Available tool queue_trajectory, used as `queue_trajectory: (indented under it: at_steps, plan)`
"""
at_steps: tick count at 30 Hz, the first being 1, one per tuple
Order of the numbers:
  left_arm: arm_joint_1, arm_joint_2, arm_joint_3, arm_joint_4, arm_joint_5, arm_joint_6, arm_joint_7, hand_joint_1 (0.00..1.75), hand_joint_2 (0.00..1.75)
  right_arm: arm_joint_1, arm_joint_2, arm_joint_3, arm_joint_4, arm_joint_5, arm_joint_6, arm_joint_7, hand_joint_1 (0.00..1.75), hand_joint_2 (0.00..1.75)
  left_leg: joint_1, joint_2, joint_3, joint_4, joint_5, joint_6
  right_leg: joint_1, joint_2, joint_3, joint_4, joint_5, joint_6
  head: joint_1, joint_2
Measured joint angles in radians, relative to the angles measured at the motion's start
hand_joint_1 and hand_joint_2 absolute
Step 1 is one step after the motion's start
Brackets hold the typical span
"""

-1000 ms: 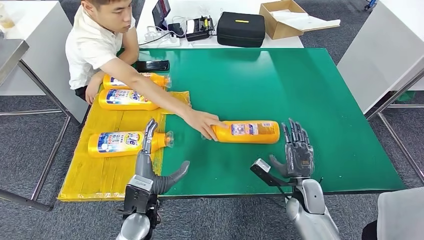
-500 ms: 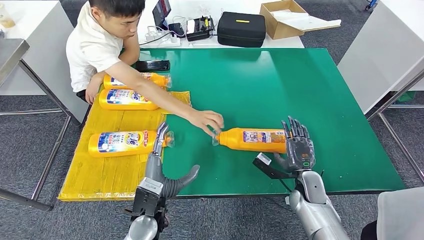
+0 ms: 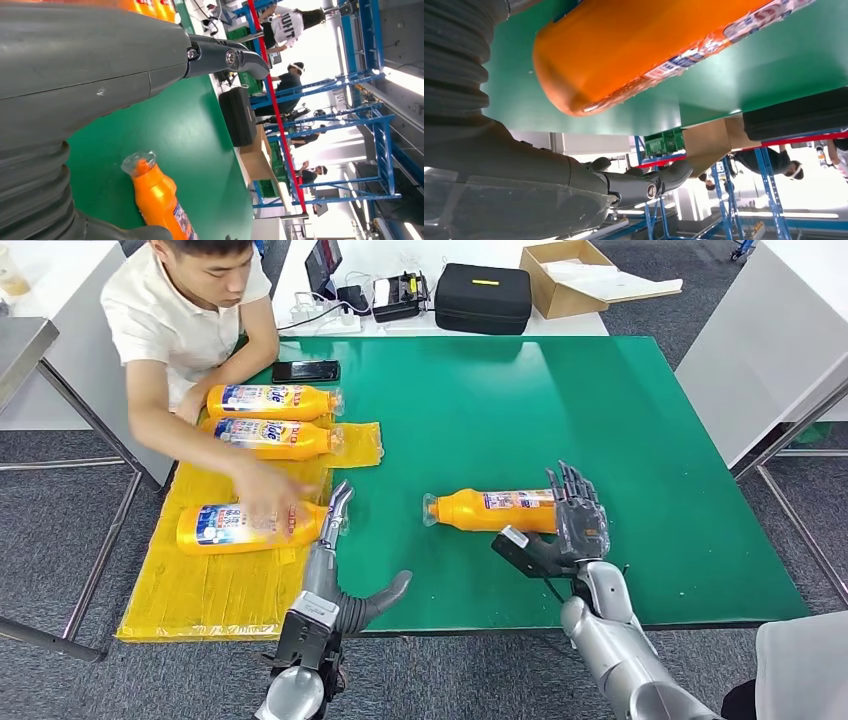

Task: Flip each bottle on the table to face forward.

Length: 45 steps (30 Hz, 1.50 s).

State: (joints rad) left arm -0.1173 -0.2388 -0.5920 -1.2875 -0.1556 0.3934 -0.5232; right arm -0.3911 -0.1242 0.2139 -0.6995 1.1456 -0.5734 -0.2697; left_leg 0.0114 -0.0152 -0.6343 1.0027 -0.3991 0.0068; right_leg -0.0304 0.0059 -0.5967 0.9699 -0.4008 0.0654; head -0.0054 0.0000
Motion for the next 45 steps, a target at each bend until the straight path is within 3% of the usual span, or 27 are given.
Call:
queue_trajectory:
  at_steps: [20, 26, 30, 45]
  plan:
    - [-0.025, -0.005, -0.015, 0.037, 0.014, 0.004, 0.006, 0.0, 1.75, -0.077, 0.038, 0.039, 0.16, -0.003, 0.076, 0.016, 0.0, 1.75, 0.0, 0.0, 0.0, 0.0, 0.0, 0.0, 0.0, 0.0, 0.0, 0.0, 0.0, 0.0, 0.0, 0.0]
    - [-0.026, -0.005, -0.018, 0.039, 0.024, -0.012, 0.025, 0.0, 1.75, -0.097, 0.038, 0.051, 0.179, 0.01, 0.148, 0.075, 0.03, 1.75, 0.0, 0.0, 0.001, 0.0, 0.0, 0.0, 0.0, 0.0, 0.0, 0.0, 0.0, 0.0, 0.0, 0.0]
    - [-0.029, -0.005, -0.024, 0.042, 0.034, -0.024, 0.035, 0.0, 1.75, -0.128, 0.035, 0.067, 0.201, 0.02, 0.222, 0.123, 1.75, 1.75, 0.0, 0.0, 0.003, 0.0, 0.0, 0.0, 0.0, 0.0, 0.002, 0.0, 0.0, 0.0, 0.0, 0.0]
    - [-0.047, -0.011, -0.025, 0.065, 0.089, -0.086, 0.065, 0.0, 1.75, -0.245, 0.015, 0.15, 0.257, 0.079, 0.46, 0.23, 1.75, 1.75, 0.0, 0.0, 0.01, 0.0, 0.0, 0.0, 0.0, 0.0, 0.009, -0.001, 0.0, 0.0, 0.0, 0.0]
